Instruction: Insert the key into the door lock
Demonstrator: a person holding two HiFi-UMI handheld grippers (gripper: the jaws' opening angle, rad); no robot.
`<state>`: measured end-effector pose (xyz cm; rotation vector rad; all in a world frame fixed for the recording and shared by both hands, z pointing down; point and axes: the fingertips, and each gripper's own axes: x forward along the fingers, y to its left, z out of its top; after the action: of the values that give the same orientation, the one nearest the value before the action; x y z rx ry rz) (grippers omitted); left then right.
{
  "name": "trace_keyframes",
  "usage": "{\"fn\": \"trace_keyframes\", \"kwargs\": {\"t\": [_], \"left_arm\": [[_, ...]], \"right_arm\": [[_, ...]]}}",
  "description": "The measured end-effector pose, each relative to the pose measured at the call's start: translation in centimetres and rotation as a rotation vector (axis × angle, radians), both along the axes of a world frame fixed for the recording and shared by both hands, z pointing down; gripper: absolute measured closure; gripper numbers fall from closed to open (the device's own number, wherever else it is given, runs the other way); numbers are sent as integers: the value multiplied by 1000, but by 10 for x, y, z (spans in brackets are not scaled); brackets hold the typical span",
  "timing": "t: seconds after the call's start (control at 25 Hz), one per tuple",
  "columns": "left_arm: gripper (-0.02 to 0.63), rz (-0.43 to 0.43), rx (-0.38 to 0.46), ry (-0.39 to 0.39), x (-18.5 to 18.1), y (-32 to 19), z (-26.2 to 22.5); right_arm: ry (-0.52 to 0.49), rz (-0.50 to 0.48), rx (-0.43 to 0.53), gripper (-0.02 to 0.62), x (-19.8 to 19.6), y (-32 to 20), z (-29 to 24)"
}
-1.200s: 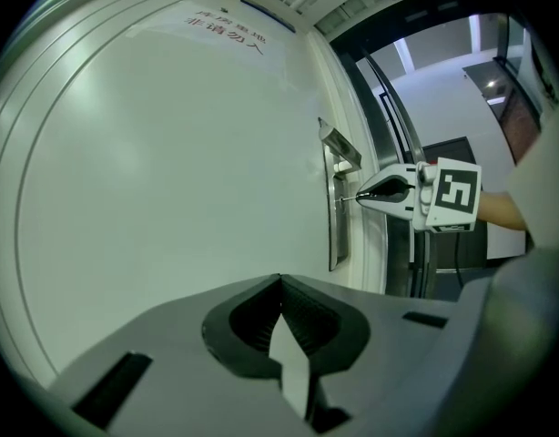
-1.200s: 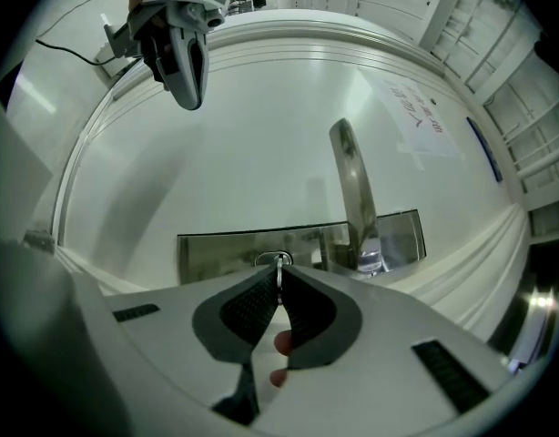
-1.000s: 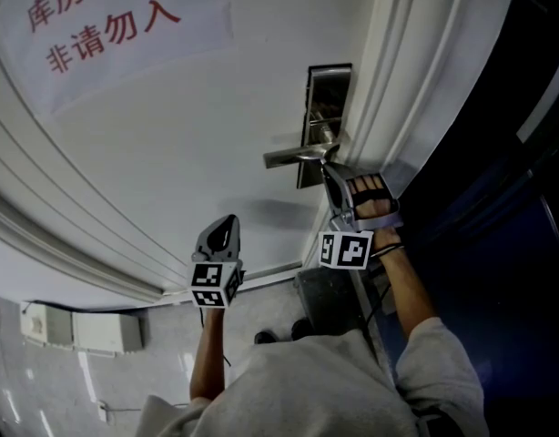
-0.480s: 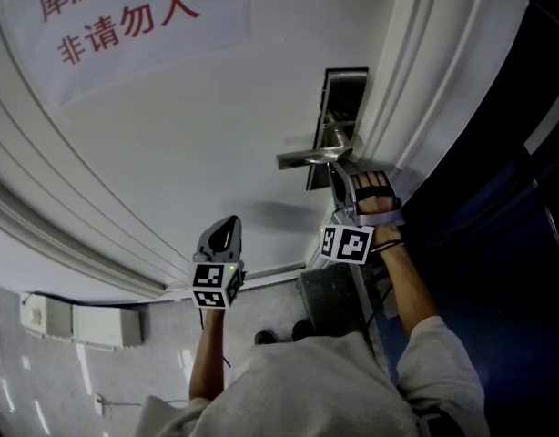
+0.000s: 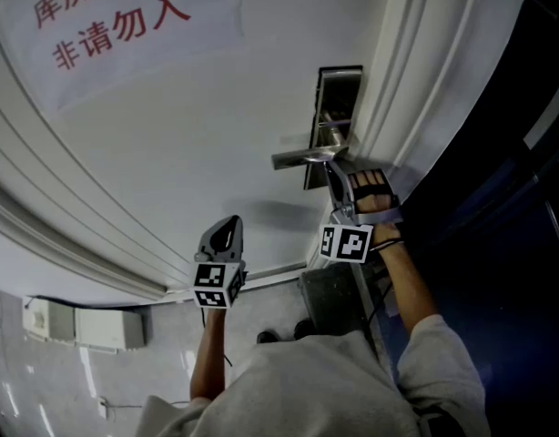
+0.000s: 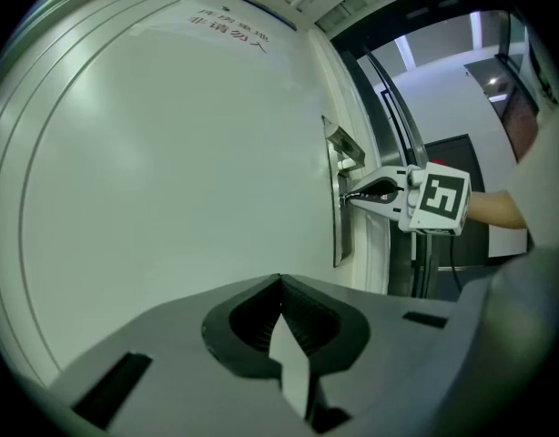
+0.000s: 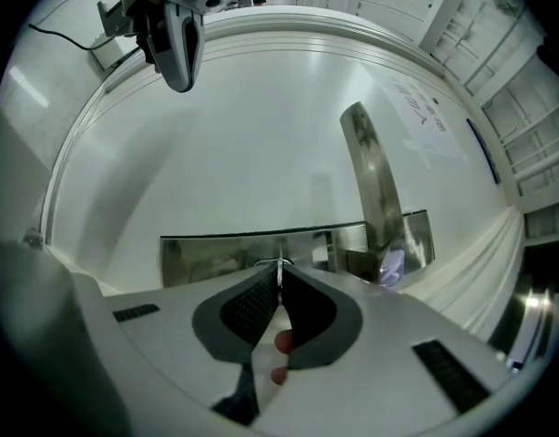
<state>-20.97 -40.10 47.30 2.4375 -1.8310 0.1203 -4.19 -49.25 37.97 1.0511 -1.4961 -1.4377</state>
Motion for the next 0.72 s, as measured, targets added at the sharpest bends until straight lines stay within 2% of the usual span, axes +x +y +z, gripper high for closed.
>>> {"fn": "trace_keyframes", "kwargs": {"t": [0.12,0.28,0.52,0.72], "left_arm": [[589,4,-2,0,4,0,1],[589,6,0,-2,5,2,0],[589,3,-4,-2,7,6,0],[589,9,-5,-3,10,8,2]], "right_arm": [[11,-7,-36,566,0,0,4],[24,-9,-107,478,0,2,15],[37,-12,-119,431,0,2,18],[5,-18,-111,431,1,9,14]]}}
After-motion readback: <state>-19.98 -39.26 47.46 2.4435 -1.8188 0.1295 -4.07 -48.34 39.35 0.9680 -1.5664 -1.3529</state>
